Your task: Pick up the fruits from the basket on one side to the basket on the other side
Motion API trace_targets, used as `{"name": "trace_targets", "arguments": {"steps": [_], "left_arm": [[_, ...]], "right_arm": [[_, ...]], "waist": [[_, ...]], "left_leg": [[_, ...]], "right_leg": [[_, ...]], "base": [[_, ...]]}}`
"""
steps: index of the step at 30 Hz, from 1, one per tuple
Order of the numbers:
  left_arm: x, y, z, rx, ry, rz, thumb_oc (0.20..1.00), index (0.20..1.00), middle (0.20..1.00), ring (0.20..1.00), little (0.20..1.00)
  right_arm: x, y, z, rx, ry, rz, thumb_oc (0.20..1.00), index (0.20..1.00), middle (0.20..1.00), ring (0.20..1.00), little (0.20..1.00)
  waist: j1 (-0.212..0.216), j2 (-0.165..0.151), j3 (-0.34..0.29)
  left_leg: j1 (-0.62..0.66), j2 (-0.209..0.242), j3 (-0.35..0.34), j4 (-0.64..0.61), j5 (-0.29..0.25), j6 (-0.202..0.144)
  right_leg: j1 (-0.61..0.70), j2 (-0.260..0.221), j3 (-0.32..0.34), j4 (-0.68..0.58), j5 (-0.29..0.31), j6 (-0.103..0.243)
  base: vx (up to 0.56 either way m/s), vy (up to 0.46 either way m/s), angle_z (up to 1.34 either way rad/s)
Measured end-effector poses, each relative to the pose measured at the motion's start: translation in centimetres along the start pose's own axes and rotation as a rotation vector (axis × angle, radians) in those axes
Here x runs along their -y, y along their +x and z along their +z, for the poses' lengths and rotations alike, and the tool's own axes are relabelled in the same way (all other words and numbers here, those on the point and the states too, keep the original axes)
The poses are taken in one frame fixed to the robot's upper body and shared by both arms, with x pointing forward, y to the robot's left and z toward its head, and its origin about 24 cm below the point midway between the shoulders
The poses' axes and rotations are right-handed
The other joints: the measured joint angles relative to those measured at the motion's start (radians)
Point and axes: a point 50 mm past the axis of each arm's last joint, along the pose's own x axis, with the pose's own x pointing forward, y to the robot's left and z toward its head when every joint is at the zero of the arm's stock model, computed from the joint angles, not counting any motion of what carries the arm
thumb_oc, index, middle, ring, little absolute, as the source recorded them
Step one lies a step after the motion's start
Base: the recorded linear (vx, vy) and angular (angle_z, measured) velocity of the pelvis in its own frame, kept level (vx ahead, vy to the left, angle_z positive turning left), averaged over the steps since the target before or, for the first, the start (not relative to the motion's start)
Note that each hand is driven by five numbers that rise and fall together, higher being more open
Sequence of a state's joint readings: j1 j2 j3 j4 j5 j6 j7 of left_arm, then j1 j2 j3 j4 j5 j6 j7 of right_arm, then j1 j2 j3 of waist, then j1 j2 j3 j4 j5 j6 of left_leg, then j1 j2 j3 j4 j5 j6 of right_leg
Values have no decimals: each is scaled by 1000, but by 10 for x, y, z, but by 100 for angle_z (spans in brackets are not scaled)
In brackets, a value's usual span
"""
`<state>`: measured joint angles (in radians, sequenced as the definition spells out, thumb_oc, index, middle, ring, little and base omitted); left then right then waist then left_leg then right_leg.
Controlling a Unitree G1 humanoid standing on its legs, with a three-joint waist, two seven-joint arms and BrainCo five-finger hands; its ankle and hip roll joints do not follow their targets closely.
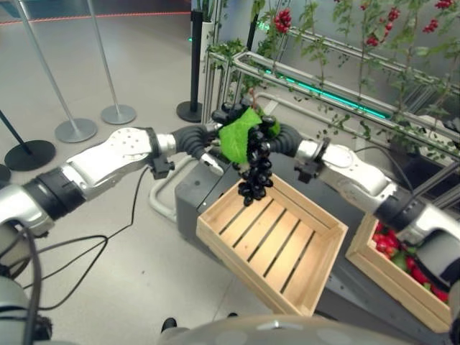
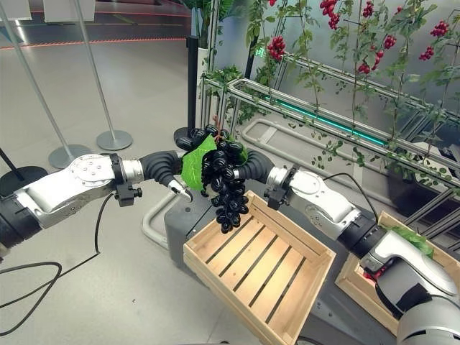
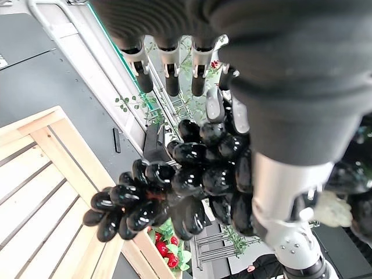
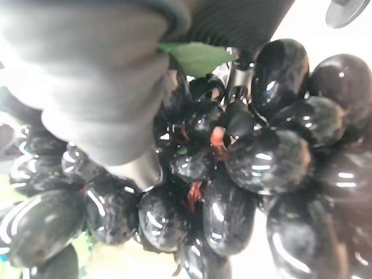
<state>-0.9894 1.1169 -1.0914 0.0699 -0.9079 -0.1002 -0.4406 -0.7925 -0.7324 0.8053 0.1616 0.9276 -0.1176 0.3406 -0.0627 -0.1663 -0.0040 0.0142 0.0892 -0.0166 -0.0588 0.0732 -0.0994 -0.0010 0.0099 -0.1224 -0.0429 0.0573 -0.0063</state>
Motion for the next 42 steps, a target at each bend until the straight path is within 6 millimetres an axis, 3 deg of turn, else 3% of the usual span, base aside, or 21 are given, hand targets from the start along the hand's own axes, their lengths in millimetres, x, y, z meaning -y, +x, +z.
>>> {"name": "trace_targets", "arguments": {"steps": [8, 21, 42], "left_arm": [[-6, 2, -9, -74, -5, 9, 1000, 1000, 1000, 1000, 1000], [-13, 4, -9, -76, -7, 49, 1000, 1000, 1000, 1000, 1000], [-36, 6, 9, 12, 69, 155, 1000, 1000, 1000, 1000, 1000]], "right_arm": [[3, 15, -8, -59, -51, 2, 200, 200, 200, 200, 200], [8, 26, -3, -59, -87, -28, 200, 200, 200, 200, 200], [26, 36, 36, -37, -231, -68, 200, 200, 200, 200, 200]], "waist": [[1, 7, -2], [4, 16, -4], [6, 25, -10]], "left_leg": [[-1, -1, -3, 0, 0, 0], [-6, -3, -11, -1, 0, 0], [-7, -4, -14, -4, 0, 0]], "right_leg": [[1, -1, -2, -2, 0, 0], [2, -2, -9, -8, 1, -2], [3, -2, -12, -15, 2, -3]], "base": [[0, 0, 0], [-1, 1, 0], [0, 0, 0]]}}
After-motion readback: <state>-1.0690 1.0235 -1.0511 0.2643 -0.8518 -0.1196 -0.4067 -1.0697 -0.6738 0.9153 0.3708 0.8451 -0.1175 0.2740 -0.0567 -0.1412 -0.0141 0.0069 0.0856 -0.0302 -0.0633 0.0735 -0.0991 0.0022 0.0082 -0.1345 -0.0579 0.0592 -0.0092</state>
